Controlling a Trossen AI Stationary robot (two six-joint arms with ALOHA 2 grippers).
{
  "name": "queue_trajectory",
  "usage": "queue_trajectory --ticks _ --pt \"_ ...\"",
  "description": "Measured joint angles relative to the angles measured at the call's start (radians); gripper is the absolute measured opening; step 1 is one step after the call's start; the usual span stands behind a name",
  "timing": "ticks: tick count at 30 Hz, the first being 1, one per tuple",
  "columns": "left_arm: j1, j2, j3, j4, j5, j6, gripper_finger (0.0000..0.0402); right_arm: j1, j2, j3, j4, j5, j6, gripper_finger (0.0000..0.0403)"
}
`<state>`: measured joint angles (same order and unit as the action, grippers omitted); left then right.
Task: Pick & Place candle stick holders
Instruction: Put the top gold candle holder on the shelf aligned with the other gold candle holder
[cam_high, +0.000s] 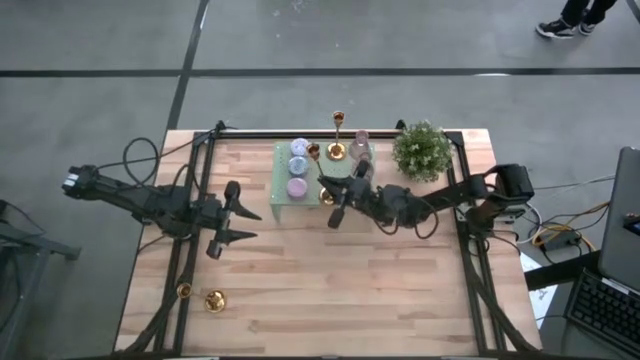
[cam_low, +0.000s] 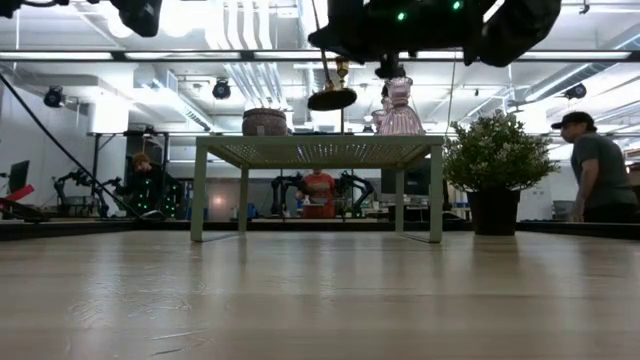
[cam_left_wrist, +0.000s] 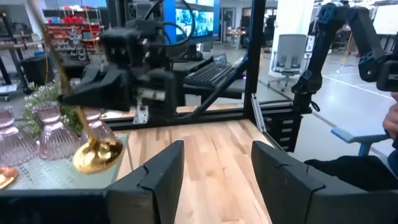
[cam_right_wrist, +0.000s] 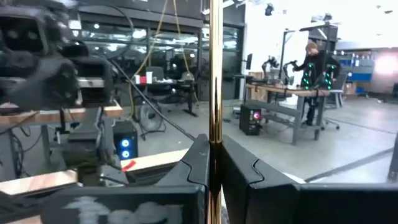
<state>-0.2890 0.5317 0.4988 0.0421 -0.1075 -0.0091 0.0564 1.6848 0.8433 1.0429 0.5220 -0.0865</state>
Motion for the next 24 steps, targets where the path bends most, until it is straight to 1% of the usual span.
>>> queue_trajectory --ticks 3,6,12,16,21,24 --pt "0.0 -0.014 -0.007 0.003 0.0 0.008 0.0193 -0.013 0.013 0.003 -0.002 0.002 0.031 0.0013" --pt "0.0 -0.027 -0.015 0.0 0.0 0.004 0.0193 -0.012 0.022 0.007 -0.01 0.001 0.027 0.0013" --pt "0.0 -0.027 -0.015 -0.02 0.0 -0.007 0.0193 0.014 0.026 0.007 -0.014 0.01 0.035 0.0013" --pt "0.0 -0.024 -0.015 -0.027 -0.03 -0.011 0.0193 0.045 0.034 0.01 -0.003 0.112 0.024 0.0013" --pt "0.0 -0.024 -0.015 -0.027 -0.033 -0.019 0.0193 0.088 0.037 0.012 0.025 0.19 0.014 0.0013" --pt "0.0 -0.024 -0.015 -0.027 -0.033 -0.023 0.0193 0.122 0.039 0.026 0.036 0.265 -0.041 0.0013"
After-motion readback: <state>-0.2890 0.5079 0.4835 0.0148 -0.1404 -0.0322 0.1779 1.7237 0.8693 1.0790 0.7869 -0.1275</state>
